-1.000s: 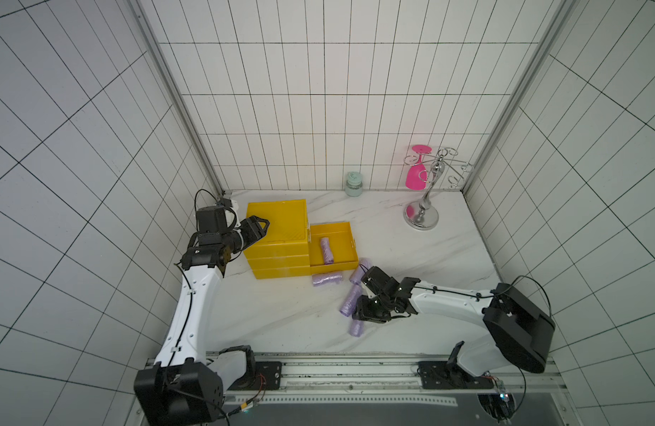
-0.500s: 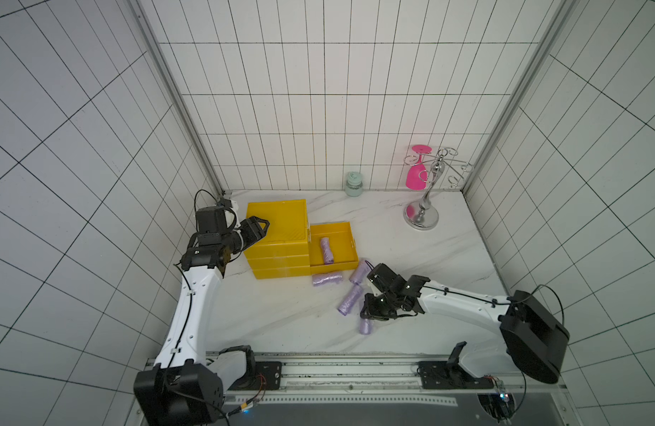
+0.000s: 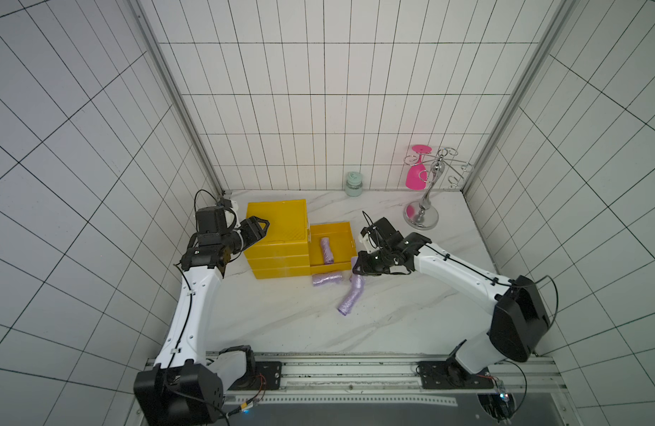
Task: Sort the rolls of trash bags by color and place them into the drawer
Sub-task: Pick up the roll of trash bags from the center of the board, then place the roll of trash bags in the drawer.
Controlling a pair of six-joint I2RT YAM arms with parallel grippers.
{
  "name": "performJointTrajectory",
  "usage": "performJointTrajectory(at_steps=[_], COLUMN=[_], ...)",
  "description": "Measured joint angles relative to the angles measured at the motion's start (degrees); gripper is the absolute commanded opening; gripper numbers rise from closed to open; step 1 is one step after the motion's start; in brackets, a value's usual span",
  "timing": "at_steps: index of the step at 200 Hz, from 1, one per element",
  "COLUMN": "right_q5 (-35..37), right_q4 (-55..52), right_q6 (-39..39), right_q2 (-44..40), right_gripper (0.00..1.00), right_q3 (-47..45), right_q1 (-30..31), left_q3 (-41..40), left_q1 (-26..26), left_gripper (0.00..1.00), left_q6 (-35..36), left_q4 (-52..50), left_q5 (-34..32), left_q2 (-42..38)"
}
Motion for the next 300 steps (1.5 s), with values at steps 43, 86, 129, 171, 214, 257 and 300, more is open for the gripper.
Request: performJointTrajectory(at_steps=[43, 86, 129, 171, 214, 257, 300], right_q5=[1.0, 3.3, 5.3, 4.8, 0.9, -0.8, 0.6], right_q4=[-5.7, -12.0, -17.0, -19.7, -19.7, -18.9, -17.7], right_q6=[-6.4, -10.0, -11.5, -11.6, -10.6, -9.2, -9.0], right_q2=[18.1, 33.0, 41.3, 45.8, 48.4, 48.4, 44.4], right_gripper=[0.2, 0.2, 0.21, 0.21, 0.33, 0.49, 0.5], right_q3=[21.4, 39.1, 47.5, 51.8, 55.5, 55.5, 52.9], right_q1=[-1.2, -2.0, -2.0, -2.0, -1.6, -1.5, -1.6], left_q3=[-0.1, -0.4, -0.5, -0.5, -0.6, -0.7, -0.9], left_q1=[0.0, 0.0, 0.0, 0.0, 0.0, 0.0, 0.0], left_gripper=[0.65, 0.65, 0.65, 0.65, 0.65, 0.65, 0.65], left_q6=[-0.2, -0.2, -0.2, -0.2, -0.2, -0.2, -0.2], left_q4=[0.0, 0.1, 0.3, 0.4, 0.5, 0.5, 1.0], left_q5=[0.2, 0.6, 1.0, 1.2, 1.3, 1.3, 1.4], left_q2=[-0.1, -0.3, -0.3, -0.3, -0.3, -0.3, -0.3])
